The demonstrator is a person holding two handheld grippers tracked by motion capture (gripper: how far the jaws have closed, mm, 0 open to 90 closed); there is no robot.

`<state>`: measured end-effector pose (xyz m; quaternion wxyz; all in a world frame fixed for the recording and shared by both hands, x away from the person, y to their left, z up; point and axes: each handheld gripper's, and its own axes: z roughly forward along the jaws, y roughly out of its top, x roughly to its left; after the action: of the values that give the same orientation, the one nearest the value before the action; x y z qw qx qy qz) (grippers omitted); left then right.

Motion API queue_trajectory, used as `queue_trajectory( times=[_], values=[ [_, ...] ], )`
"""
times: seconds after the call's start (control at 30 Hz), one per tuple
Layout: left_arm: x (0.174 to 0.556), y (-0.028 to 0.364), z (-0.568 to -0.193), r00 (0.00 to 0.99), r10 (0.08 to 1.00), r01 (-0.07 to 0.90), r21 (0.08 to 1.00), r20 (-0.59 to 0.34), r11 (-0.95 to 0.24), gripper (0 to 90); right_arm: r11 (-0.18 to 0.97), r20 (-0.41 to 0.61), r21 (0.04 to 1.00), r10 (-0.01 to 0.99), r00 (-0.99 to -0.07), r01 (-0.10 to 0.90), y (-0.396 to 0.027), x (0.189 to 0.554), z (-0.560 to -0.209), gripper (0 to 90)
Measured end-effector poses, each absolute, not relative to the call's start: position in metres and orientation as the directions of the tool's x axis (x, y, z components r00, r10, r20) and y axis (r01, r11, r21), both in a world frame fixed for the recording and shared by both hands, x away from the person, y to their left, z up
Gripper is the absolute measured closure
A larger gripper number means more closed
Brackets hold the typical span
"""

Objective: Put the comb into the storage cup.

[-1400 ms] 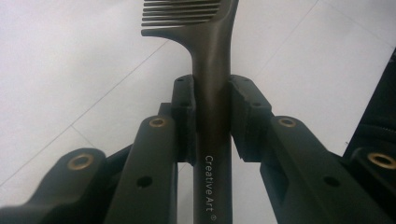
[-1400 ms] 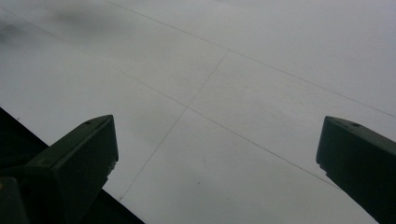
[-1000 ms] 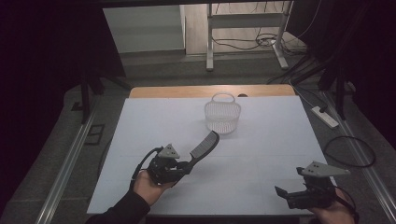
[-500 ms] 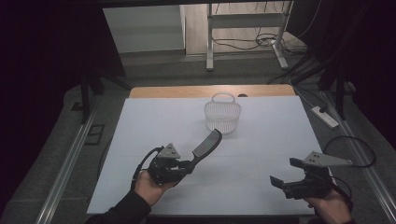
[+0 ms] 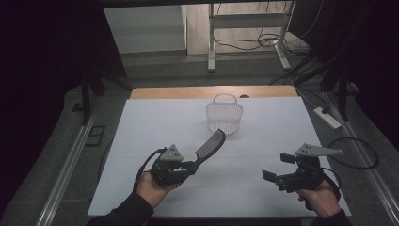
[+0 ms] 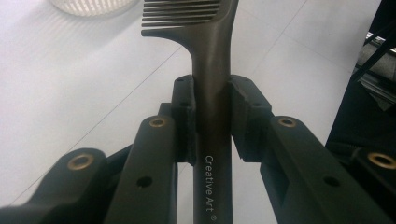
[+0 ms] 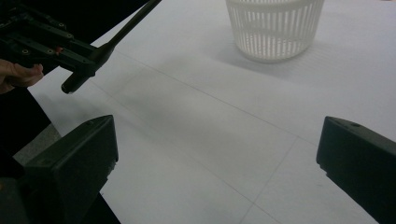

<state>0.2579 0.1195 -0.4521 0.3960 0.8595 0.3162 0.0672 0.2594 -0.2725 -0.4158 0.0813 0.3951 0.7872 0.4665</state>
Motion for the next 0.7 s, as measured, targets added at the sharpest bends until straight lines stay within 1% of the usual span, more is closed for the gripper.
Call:
queue_trajectory(
  times=[0.23,0.47,0.7],
  values=[
    [0.257,0.116,-0.452,0.797,0.592,0.476,0.728,-0.12,-0.494,72.4,0.261,0.255,0.793,0.68,-0.688,0.551,-0.263,0.267,-0.412,0.0],
    [0.256,0.113,-0.451,0.799,0.588,0.472,0.734,-0.122,-0.488,72.4,0.223,0.306,0.795,0.656,-0.69,0.564,-0.255,0.275,-0.409,0.0],
    [0.255,0.11,-0.451,0.804,0.584,0.463,0.737,-0.116,-0.491,72.4,0.208,0.34,0.792,0.629,-0.699,0.574,-0.246,0.283,-0.405,0.0]
  ],
)
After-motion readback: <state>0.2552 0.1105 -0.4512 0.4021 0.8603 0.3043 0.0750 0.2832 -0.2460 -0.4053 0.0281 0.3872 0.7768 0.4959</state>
